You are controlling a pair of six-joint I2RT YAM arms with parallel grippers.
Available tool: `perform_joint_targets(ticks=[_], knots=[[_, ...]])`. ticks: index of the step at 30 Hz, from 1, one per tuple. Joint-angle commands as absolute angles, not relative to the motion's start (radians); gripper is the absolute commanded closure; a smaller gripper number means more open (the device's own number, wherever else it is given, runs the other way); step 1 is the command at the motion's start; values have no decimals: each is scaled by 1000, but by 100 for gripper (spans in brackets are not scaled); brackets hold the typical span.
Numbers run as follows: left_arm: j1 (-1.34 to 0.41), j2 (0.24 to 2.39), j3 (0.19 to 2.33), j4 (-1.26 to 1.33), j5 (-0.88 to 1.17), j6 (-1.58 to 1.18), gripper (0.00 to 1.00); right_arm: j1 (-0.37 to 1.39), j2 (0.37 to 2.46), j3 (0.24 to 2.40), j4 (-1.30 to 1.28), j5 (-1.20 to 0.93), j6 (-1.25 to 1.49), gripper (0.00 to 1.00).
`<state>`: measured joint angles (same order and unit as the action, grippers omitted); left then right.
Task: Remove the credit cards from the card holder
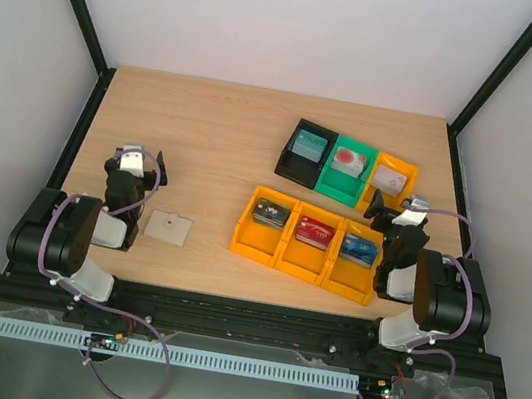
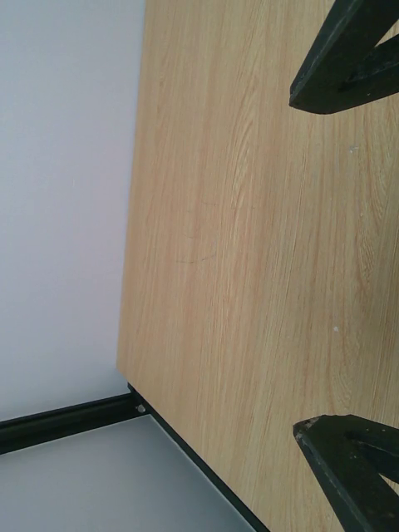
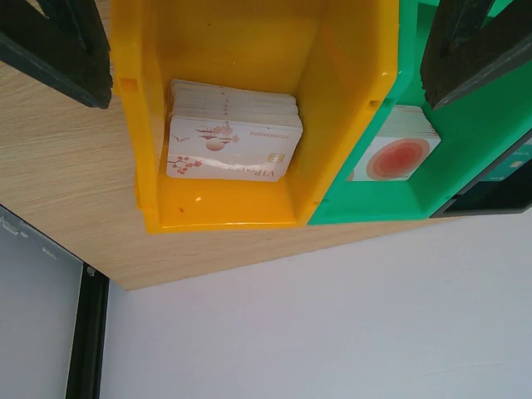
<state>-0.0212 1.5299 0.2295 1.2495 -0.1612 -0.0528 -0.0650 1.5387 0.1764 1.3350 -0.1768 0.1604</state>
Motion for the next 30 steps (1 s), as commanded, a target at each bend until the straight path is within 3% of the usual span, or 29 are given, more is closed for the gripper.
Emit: perform_joint_targets(ticks=[1,5,10,13,19,25,30], knots=[[-15,1536,245,1275,-159,-63,1,-60,1535,195,1342,-157,146,1],[-15,1534,245,1270,-160,-64,1,-58,1479,187,1317,-87,172,1],[-15,1528,252,1250,-118,-49,0,-67,1157,228,1054,177,297,1],[-15,1487,268,1229,-91,-33,0,-84,1000,280,946,212,362,1],[20,1223,537,506,48,33,1,-84,946,599,468,90,371,1],[179,1203,899,-124,626,3,1,-84,961,712,457,-195,448,1],[249,1292,1057,-472,708,-51,1,-82,1037,838,368,-379,531,1]])
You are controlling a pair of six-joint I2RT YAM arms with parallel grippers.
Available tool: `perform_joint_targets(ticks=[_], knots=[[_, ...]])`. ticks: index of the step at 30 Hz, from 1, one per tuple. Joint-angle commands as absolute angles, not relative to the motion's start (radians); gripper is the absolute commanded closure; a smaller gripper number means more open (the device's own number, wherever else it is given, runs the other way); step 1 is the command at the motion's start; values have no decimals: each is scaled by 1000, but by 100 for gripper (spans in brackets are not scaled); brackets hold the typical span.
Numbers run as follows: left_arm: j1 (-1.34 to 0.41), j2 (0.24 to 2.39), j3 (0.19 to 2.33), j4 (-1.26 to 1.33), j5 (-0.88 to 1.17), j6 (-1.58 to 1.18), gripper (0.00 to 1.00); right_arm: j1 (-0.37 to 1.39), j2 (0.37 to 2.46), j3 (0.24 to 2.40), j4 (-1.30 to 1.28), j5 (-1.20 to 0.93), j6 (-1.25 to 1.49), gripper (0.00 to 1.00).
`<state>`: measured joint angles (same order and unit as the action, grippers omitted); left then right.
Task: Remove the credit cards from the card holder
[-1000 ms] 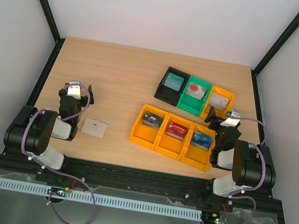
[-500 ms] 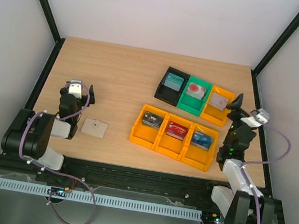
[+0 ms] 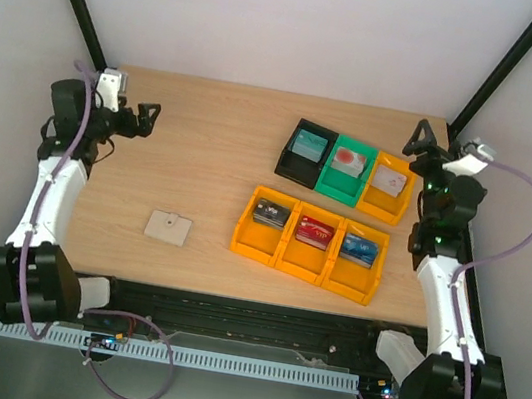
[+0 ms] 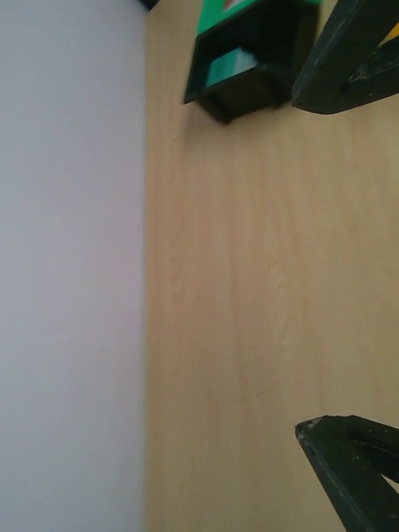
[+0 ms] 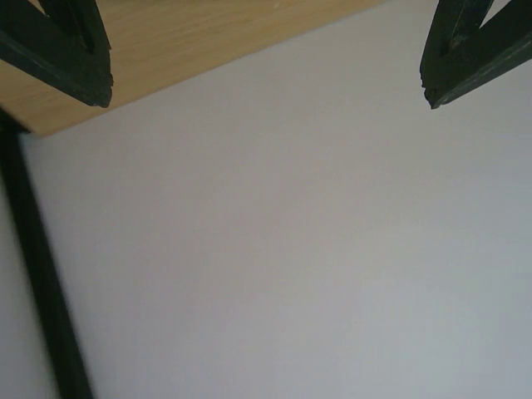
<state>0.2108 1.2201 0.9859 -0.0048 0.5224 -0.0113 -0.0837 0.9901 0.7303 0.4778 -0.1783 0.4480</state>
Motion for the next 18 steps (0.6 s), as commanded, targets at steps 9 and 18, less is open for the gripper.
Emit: perform_joint_targets(ticks=[9,18], knots=[[184,1582,1240,-960,422,265,12,22,1079,843,330,-383,480,1],[135,1691,1131,-1058,337,421,20,33,1065,826,258,-412,358,1]])
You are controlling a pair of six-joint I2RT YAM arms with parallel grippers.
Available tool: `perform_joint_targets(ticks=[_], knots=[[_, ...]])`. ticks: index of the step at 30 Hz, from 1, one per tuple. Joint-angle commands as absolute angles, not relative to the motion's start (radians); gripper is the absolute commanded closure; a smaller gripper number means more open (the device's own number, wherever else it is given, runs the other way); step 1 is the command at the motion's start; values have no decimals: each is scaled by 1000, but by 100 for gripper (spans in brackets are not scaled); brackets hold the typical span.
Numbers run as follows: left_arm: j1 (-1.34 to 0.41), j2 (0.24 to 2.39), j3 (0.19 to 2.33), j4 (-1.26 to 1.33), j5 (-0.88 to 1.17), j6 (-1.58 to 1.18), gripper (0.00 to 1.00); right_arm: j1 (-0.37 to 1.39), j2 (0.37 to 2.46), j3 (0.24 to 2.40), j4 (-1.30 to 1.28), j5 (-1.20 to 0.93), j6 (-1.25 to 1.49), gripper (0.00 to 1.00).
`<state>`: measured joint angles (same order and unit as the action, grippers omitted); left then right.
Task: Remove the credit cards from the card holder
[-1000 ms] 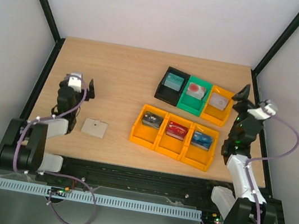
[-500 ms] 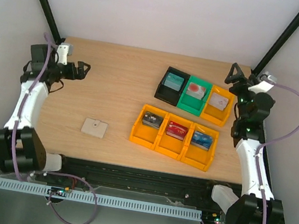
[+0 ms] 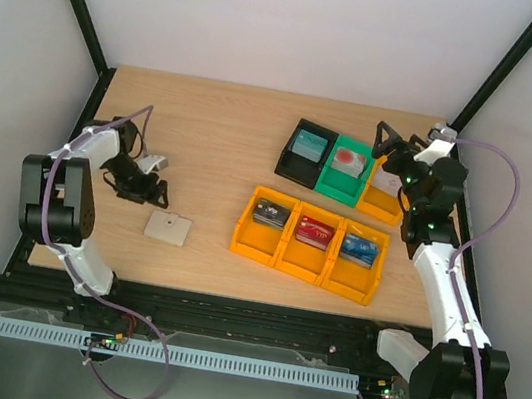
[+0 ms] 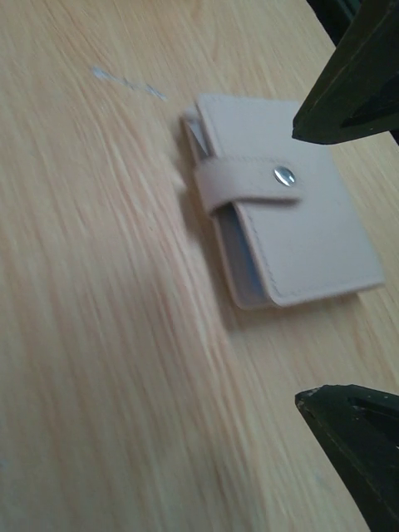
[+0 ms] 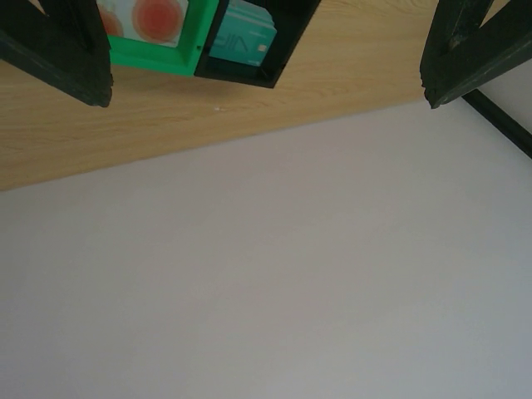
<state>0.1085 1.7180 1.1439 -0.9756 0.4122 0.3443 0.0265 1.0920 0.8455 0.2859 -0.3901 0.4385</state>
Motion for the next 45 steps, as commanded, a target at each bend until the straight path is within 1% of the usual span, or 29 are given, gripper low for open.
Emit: perform_joint_targets(ticks=[1,3,5,8,9,11,14,16,20,22,28,31,33,35,38,41,45], knots=[[130,1684,1114,-1031,315,421,21,34,1057,813,260,-411,346,1],[113,1686,1075,-1020,310,433,22,36,1044,776,274,-396,345,1],[76,1702,1039,-1018,311,456,26,37,1039,782,257,-395,373,1],[41,1710,995,-969,302,457,29,54,1036,793,231,-409,337,1],[40,1712,991,-952,309,452,31,61,1035,798,222,-397,322,1],[40,1720,1001,-938,310,446,38,63,1028,800,214,-389,319,1],[38,1728,1017,-921,322,449,50,63,1017,797,223,-393,328,1],[31,1740,1019,-914,332,455,61,63,1017,797,220,-391,331,1],[4,1758,1022,-925,372,487,91,63,1013,789,208,-378,322,1],[-11,1742,1028,-929,401,509,98,63,1011,790,200,-374,326,1],[-22,1637,1056,-882,510,492,98,67,1028,819,189,-464,355,1],[-51,1571,1061,-846,491,494,98,101,1047,833,202,-546,371,1],[-88,1530,1080,-846,446,522,98,160,1079,854,206,-606,334,1],[-122,1486,1113,-854,409,566,98,256,1132,902,173,-684,237,1],[-179,1402,1160,-860,372,664,98,406,1261,1028,43,-790,75,1],[-226,1278,1179,-837,368,763,98,523,1380,1163,-94,-799,-61,1],[-285,1176,1209,-810,405,877,98,596,1464,1238,-85,-845,-137,1]])
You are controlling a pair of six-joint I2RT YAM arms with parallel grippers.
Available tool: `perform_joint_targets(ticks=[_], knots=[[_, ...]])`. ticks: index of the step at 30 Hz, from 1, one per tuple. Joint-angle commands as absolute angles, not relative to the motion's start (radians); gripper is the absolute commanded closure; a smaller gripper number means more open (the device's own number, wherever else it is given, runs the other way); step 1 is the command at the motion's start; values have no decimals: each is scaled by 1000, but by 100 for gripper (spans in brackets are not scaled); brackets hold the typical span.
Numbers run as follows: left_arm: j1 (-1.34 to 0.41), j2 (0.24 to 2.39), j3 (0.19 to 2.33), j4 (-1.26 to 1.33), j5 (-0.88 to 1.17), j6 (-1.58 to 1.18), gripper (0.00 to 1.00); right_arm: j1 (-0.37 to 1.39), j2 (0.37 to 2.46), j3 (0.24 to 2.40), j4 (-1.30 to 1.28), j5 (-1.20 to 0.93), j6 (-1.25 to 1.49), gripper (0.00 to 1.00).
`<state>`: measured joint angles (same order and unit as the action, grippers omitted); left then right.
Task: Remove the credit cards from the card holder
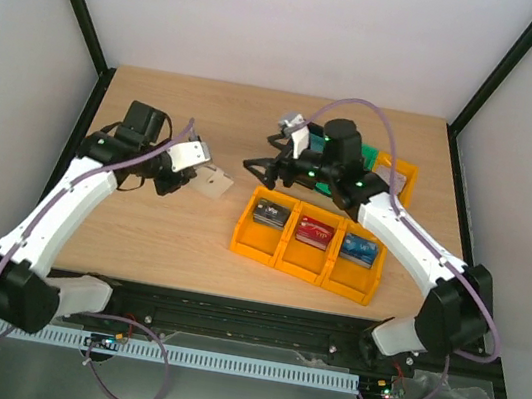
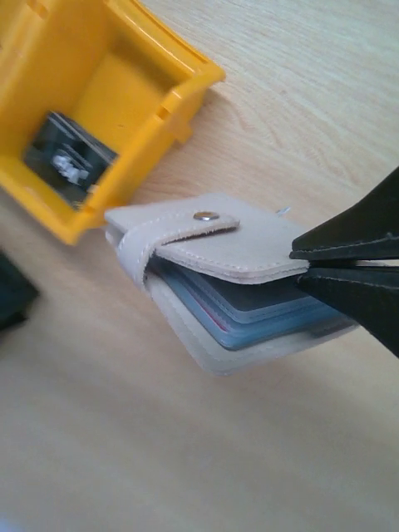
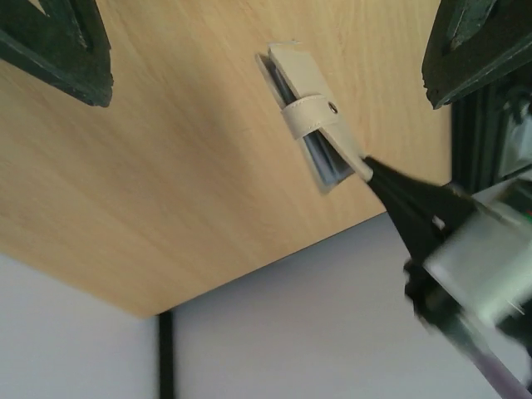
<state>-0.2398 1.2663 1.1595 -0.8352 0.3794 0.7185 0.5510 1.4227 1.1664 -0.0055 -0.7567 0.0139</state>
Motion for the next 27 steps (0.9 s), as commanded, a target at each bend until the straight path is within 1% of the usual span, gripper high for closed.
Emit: perform_joint_targets(ticks=[1,5,10,12,14,16,19,20,21,22,23,25,26,27], knots=[[-302,1168,1222,-809,399,885,98,607,1476,1249,-74,-861,-149,1],[-343,1156,1283,-813,378,892,98,656,1540,1342,-158,-842,-261,1],[-368,1122,1313,-813,389,929,98,683,1593,1388,-156,-844,-252,0],[-373,1107,1313,-804,392,927,98,691,1615,1413,-171,-850,-256,5],[-373,1108,1321,-800,394,907,98,700,1636,1435,-192,-855,-258,12],[-374,1104,1323,-792,404,899,98,705,1648,1443,-198,-863,-253,27],[-374,1106,1329,-773,416,874,98,712,1647,1437,-177,-879,-238,46],[-374,1105,1328,-768,418,867,98,712,1645,1439,-172,-890,-233,54],[-374,1105,1328,-759,421,861,98,712,1643,1442,-167,-900,-229,67],[-374,1104,1328,-752,426,849,98,712,1640,1446,-161,-909,-225,84],[-374,1103,1328,-739,430,821,98,712,1635,1449,-155,-911,-220,96],[-373,1100,1326,-668,415,702,98,708,1617,1439,-106,-925,-179,98],[-368,1097,1322,-628,397,616,79,704,1604,1427,-76,-938,-156,99],[-356,1093,1321,-592,392,547,45,698,1594,1418,-35,-965,-127,98]])
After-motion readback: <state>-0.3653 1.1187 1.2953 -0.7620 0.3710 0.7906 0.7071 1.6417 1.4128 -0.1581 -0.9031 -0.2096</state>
